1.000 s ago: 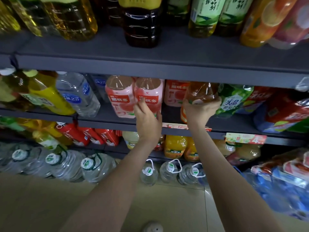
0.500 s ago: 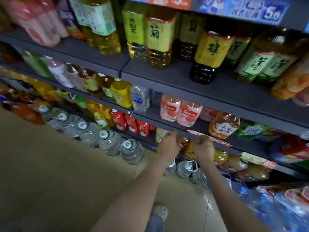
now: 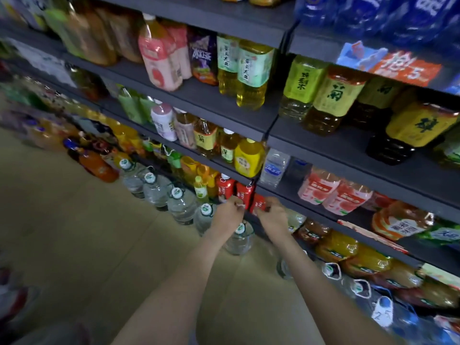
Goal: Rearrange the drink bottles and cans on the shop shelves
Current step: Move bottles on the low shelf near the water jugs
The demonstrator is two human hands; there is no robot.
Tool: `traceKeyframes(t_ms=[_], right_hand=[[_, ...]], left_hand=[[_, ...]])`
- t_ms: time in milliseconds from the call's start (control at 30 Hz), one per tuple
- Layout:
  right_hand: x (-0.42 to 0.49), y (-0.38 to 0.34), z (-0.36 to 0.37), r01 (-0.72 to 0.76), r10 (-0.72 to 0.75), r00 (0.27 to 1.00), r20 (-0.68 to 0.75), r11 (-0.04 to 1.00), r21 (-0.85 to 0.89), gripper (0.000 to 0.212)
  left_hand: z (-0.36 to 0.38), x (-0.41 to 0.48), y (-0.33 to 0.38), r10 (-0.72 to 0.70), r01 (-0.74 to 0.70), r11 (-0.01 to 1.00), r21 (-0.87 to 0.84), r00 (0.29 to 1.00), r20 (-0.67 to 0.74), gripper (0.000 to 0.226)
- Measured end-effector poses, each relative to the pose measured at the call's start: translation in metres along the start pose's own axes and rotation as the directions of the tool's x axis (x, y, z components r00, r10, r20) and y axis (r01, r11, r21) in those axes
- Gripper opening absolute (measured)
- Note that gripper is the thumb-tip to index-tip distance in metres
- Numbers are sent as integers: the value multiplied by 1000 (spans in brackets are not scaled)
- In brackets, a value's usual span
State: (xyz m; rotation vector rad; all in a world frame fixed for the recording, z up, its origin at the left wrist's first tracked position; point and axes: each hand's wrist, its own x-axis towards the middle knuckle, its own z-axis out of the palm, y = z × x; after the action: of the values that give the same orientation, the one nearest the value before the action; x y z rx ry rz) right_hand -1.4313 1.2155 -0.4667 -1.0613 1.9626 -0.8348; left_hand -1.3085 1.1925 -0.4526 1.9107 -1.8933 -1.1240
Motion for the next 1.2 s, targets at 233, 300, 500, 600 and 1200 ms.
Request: traceKeyframes(t_ms=[233,300,500,600,1200], right_hand=[[90,-37,113,-85,134,943,-304,982,169,44],[108,-51,136,-15,71,942,-328,986,169,51],[167,-83,177,134,-50,905,-423,976,170,72],[197,-85,186,159,-82,874,-479,979,124,79],[119,-99,165,320,-292,795,-532,946,-42,43]], left_hand=[[-46,122,-68,108,-114,991,73,991,82,29],[-57,150,-83,112,-120,987,108,991,75,33],[-73,206,-113,147,-145,986,83,989,-12,36],[-69,231,-123,209,-202,975,91,976,-67,36],[-80,205,-102,432,-412,890,-197,899,67,87]])
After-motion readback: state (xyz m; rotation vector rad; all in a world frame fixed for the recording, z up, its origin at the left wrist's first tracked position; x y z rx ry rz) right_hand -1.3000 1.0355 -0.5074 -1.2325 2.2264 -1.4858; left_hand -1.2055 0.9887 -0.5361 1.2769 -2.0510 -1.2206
